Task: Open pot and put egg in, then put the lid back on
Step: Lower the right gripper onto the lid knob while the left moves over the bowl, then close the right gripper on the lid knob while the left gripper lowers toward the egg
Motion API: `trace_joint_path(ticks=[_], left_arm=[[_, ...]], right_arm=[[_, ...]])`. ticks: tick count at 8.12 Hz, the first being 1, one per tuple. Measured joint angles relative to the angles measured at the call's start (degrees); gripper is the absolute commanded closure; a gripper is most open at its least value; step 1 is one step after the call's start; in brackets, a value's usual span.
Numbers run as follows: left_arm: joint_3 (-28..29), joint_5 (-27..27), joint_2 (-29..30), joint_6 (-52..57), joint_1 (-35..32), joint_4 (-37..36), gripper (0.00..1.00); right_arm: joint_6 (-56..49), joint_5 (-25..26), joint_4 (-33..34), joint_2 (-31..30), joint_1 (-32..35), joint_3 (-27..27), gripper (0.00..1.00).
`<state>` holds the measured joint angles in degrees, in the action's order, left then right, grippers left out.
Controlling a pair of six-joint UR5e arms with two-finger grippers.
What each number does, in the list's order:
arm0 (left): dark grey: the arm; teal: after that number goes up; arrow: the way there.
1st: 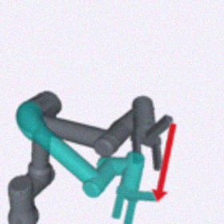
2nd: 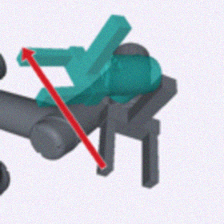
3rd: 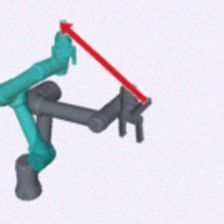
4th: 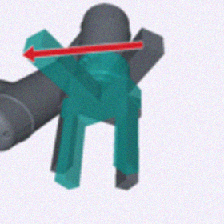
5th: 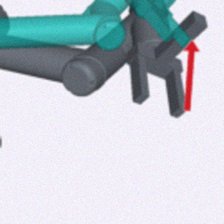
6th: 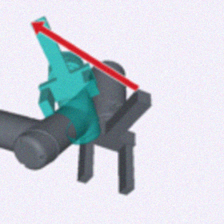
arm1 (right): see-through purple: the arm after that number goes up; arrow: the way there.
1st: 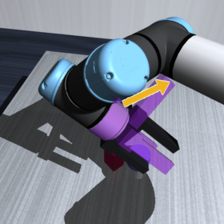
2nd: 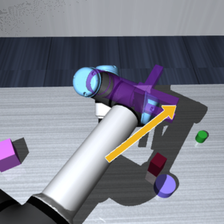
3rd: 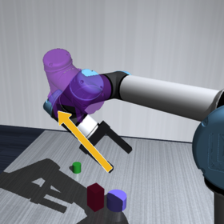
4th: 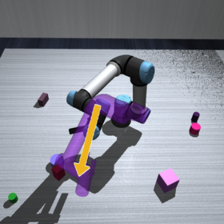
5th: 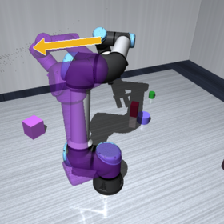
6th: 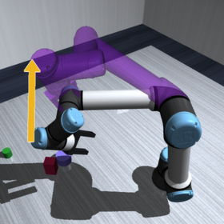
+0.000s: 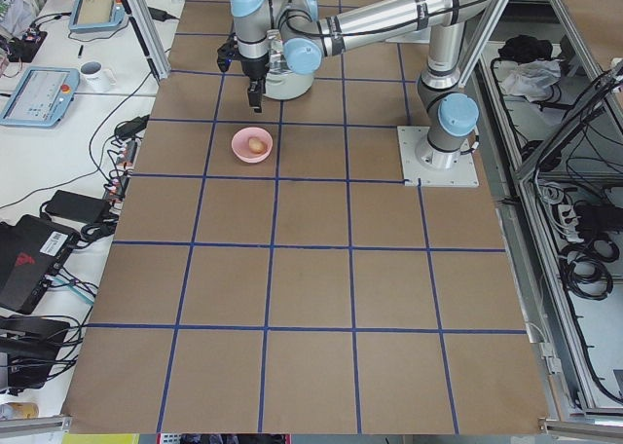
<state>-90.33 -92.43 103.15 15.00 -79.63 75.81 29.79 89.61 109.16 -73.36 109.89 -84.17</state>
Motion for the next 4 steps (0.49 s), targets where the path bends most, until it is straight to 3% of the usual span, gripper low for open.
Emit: trace_joint_path(ticks=[4], left_arm=[[-1.62, -0.11, 4.82, 2.09, 0.0, -6.12, 0.16]], right_arm=[[4.08, 1.15, 3.36, 5.59, 3.55, -0.3, 0.0]])
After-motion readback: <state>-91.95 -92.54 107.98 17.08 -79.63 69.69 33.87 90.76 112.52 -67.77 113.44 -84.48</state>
